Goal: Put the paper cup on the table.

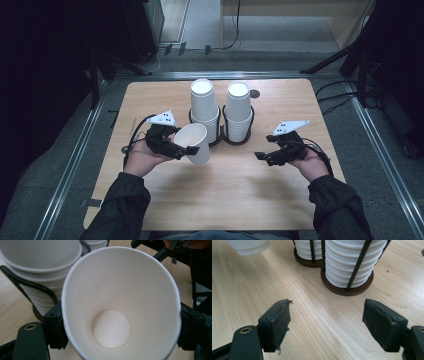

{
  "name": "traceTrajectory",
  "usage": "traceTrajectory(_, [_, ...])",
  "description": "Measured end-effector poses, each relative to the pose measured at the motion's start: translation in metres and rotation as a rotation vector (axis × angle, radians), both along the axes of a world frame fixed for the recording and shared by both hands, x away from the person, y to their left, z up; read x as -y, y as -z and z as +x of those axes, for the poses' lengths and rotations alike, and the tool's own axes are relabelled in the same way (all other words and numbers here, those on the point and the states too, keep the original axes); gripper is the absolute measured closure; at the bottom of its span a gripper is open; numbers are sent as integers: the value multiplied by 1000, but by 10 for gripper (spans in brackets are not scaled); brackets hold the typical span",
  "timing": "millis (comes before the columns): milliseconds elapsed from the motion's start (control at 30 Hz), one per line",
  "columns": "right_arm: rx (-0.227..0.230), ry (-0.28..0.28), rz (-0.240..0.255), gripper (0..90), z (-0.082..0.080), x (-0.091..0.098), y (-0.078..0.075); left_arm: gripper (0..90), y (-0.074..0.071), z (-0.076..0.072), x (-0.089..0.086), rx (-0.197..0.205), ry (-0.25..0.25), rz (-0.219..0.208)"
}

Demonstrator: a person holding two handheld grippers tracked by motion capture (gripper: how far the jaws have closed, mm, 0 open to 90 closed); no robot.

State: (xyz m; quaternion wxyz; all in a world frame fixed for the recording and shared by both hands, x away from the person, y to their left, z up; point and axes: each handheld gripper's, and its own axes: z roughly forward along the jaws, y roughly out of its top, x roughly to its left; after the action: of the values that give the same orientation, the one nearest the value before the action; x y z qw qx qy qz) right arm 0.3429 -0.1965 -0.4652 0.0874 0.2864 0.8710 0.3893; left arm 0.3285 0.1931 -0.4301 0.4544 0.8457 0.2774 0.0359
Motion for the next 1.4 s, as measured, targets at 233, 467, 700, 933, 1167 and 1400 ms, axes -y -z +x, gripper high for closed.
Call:
traceTrajectory(233, [-10, 11, -14, 222, 1, -1, 2, 179, 6, 8, -22, -4, -62, 5])
traceTrajectory(467, [-13, -11, 18, 217, -3, -5, 1, 175, 7, 15, -39, 9, -121, 8])
traceTrajectory(700, [-48, -16, 28, 217, -3, -7, 3, 173, 9, 27, -61, 21, -172, -6])
traceTrajectory(933, [-36, -34, 29, 212, -5, -9, 4, 173, 15, 38, -83, 20, -244, 23])
traceTrajectory(1167, [-43, -25, 9, 212, -6, -4, 7, 173, 12, 47, -106, 15, -317, 37])
traceTrajectory(1400, [-47, -2, -1, 212, -9, -1, 9, 168, 23, 59, -122, -14, -393, 42])
